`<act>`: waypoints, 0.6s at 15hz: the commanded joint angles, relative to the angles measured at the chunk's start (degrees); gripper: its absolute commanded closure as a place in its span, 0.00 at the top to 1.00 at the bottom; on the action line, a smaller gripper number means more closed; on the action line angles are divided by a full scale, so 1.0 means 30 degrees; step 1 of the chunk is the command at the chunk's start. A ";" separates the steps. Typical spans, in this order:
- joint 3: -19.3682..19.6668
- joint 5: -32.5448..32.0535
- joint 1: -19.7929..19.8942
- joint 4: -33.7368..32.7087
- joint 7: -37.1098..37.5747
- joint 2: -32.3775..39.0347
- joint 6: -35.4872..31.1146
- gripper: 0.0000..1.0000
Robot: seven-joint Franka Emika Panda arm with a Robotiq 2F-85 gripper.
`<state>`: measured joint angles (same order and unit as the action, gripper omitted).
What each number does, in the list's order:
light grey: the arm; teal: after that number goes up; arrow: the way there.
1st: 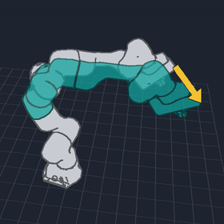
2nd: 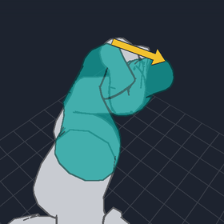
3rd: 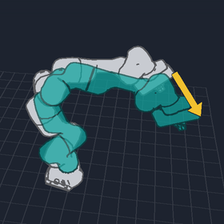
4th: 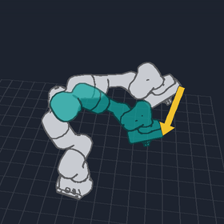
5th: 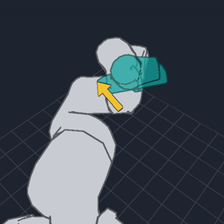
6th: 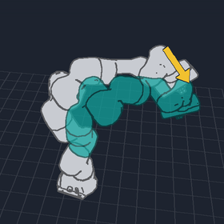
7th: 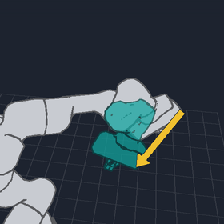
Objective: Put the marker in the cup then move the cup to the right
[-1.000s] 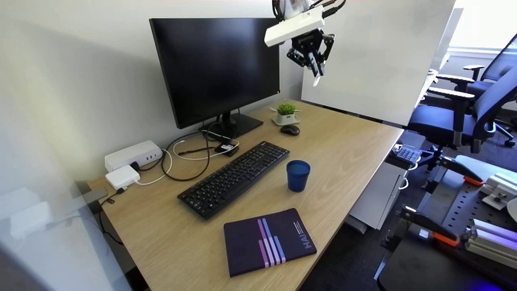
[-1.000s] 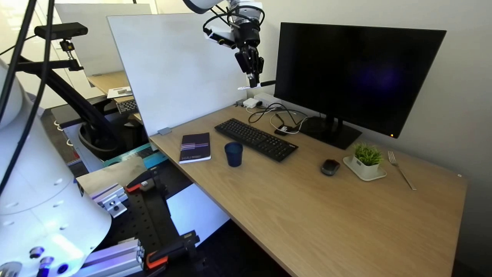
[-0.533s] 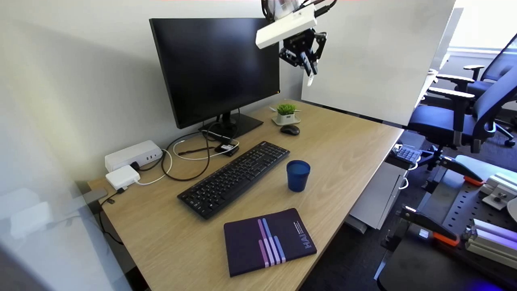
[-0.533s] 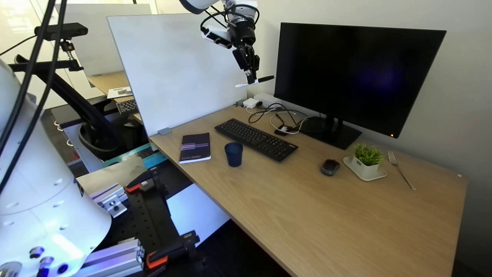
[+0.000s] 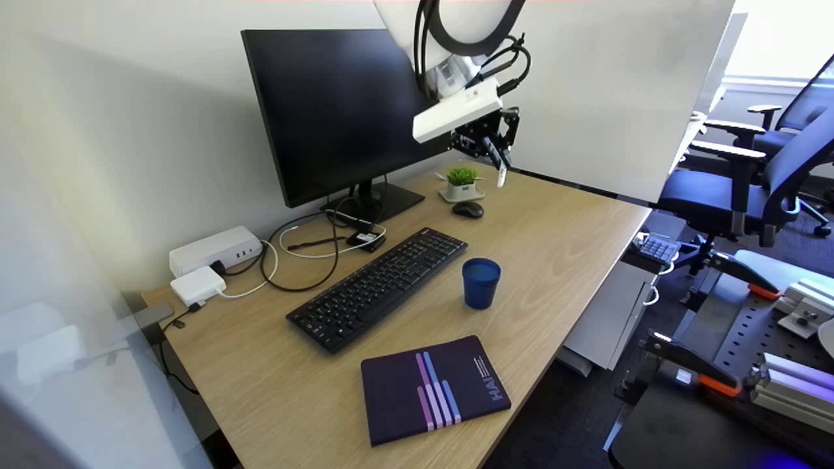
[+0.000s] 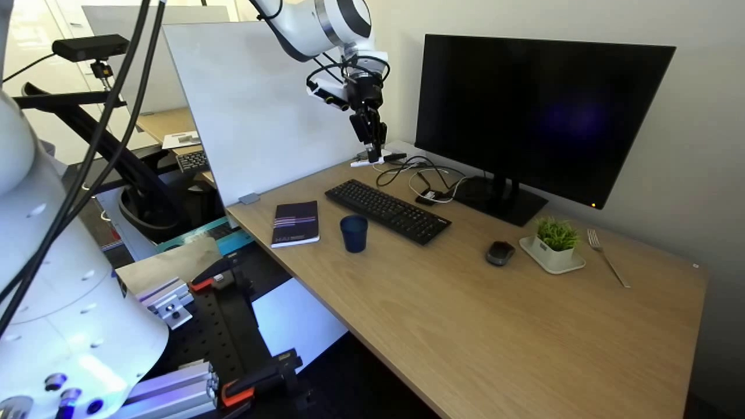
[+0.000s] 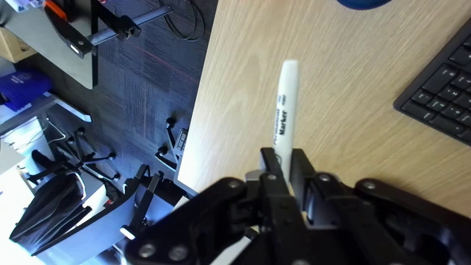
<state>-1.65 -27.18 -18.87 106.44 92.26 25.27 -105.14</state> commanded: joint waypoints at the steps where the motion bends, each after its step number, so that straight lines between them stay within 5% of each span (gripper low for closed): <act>1: -0.0201 0.0114 0.0115 -0.0440 -0.0039 0.0888 -0.0103 0.03; 9: -0.0286 -0.0462 -0.0556 0.1022 0.0236 0.0833 -0.0294 0.03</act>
<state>-2.37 -27.15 -19.84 106.83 92.27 29.50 -105.74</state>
